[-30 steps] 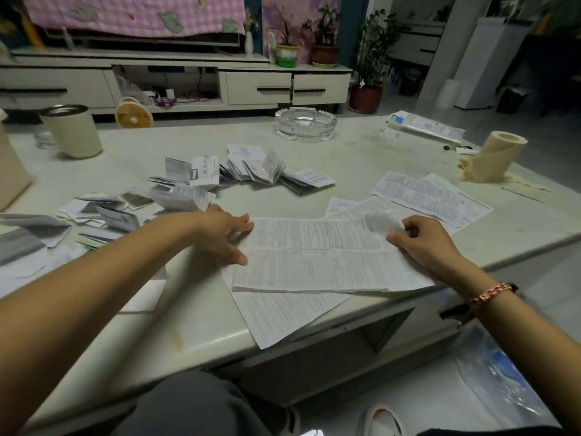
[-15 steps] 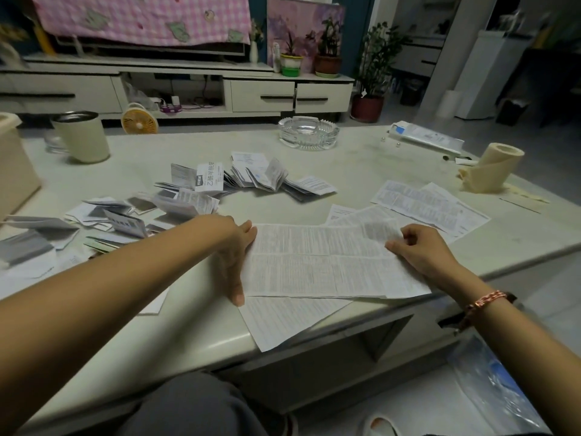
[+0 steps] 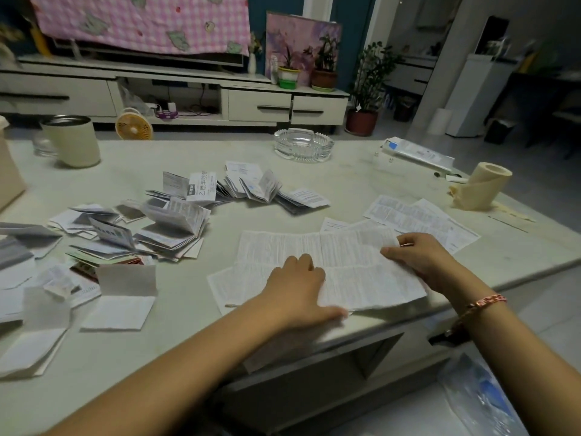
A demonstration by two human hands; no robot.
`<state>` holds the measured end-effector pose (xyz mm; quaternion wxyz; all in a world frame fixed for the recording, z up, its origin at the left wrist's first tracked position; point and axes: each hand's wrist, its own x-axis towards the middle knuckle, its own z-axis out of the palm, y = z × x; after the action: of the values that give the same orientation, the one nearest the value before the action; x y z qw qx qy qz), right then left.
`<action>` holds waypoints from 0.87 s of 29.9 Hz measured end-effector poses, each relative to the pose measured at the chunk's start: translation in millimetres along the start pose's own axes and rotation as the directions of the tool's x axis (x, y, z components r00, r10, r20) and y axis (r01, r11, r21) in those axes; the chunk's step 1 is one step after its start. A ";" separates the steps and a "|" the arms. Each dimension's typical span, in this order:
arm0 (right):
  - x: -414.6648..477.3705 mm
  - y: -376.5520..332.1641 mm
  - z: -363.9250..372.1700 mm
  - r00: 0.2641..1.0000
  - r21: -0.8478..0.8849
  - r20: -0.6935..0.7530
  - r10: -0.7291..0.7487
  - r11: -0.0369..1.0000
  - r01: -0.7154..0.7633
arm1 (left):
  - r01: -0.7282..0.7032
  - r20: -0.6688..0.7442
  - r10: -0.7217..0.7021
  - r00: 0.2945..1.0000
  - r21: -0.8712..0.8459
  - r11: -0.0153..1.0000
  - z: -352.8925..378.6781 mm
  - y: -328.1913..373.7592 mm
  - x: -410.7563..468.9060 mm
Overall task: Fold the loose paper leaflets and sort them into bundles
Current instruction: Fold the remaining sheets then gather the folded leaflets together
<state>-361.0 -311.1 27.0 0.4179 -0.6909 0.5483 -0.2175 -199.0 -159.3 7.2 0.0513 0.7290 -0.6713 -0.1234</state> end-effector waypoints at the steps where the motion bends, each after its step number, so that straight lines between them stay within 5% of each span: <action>1: -1.7 -4.7 -4.3 0.999 0.105 0.039 0.032 0.994 -0.036 | 0.015 -0.007 -0.015 1.000 0.061 0.998 2.1 5.6 -0.2; 8: -4.1 -39.4 -4.4 0.990 0.442 0.122 0.070 0.889 -0.117 | 0.162 -0.193 -0.142 0.971 0.093 0.982 8.5 23.8 -0.2; 14: -19.3 -67.8 3.6 0.980 0.644 0.167 0.110 0.740 -0.193 | 0.294 -0.178 -0.285 0.942 0.023 0.956 2.3 25.5 -6.5; 17: -28.0 -76.9 7.7 0.975 0.729 0.189 0.116 0.648 -0.218 | 0.227 -0.331 -0.214 0.919 0.001 0.974 -1.1 21.3 -11.2; 20: -33.0 -85.6 4.5 0.977 0.810 0.199 0.080 0.548 -0.210 | 0.132 -0.502 -0.233 0.833 -0.228 0.965 -7.8 11.7 -17.7; 26: -43.1 -98.1 0.0 0.971 0.881 0.234 0.038 0.414 -0.228 | -0.072 -0.628 -0.215 0.748 -0.399 0.914 -23.4 -5.5 -27.9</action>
<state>-317.6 -265.8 113.8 0.7855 -0.3297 0.3597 -0.3806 -189.8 -133.2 31.6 0.4271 0.7247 -0.5408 0.0058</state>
